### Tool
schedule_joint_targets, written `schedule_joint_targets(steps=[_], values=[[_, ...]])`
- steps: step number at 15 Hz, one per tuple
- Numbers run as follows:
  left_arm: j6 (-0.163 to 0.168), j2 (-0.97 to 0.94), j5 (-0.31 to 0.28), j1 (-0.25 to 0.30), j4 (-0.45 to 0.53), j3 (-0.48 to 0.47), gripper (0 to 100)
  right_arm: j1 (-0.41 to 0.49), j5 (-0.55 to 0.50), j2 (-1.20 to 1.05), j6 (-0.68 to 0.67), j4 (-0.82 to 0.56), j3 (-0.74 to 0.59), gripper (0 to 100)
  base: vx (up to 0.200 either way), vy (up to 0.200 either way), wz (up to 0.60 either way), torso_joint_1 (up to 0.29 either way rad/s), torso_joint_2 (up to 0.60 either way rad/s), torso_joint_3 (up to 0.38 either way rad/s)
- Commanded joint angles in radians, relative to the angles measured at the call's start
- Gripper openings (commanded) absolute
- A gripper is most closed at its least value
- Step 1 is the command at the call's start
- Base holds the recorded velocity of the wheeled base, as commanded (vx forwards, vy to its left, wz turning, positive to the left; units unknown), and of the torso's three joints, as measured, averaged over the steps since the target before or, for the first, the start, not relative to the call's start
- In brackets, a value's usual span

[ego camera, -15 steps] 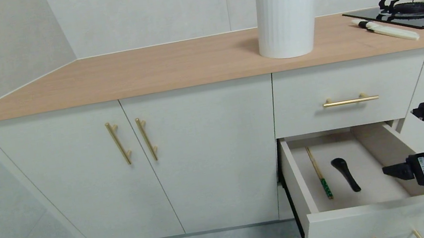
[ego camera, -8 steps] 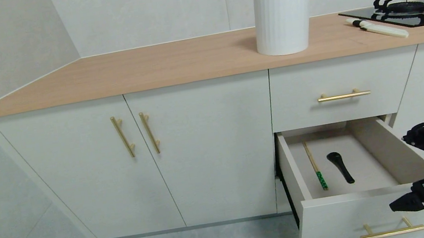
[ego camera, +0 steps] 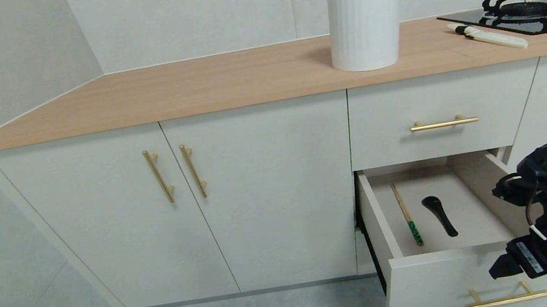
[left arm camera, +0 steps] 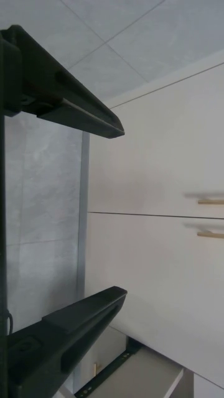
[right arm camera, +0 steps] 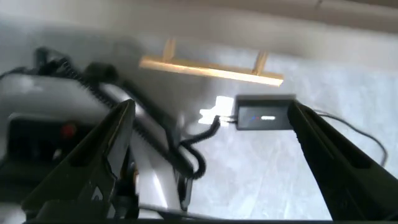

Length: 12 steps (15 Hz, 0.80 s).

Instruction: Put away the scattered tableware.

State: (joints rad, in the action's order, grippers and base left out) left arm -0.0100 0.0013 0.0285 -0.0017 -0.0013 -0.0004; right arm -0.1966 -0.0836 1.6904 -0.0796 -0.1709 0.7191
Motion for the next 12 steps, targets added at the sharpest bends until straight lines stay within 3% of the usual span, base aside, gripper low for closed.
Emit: schedule_joint_targets(steps=[1, 7, 9, 12], values=[[0.001, 0.000, 0.001, 0.000, 0.000, -0.001, 100, 0.002, -0.004, 0.052, -0.016, 0.054, -0.004, 100, 0.000, 0.000, 0.00, 0.000, 0.00, 0.000], [-0.001, 0.000, 0.001, 0.000, 0.000, 0.000, 100, 0.020, -0.004, 0.081, -0.028, 0.197, 0.008, 100, 0.000, 0.000, 0.00, 0.000, 0.00, 0.000], [-0.001, 0.000, 0.001, 0.000, 0.000, 0.000, 100, 0.026, -0.005, 0.150, -0.022, 0.307, 0.033, 100, 0.000, 0.000, 0.00, 0.000, 0.00, 0.000], [-0.001, 0.000, 0.001, 0.000, 0.001, -0.001, 100, 0.042, -0.005, 0.291, -0.020, 0.376, 0.141, 100, 0.000, 0.000, 0.00, 0.000, 0.00, 0.000]])
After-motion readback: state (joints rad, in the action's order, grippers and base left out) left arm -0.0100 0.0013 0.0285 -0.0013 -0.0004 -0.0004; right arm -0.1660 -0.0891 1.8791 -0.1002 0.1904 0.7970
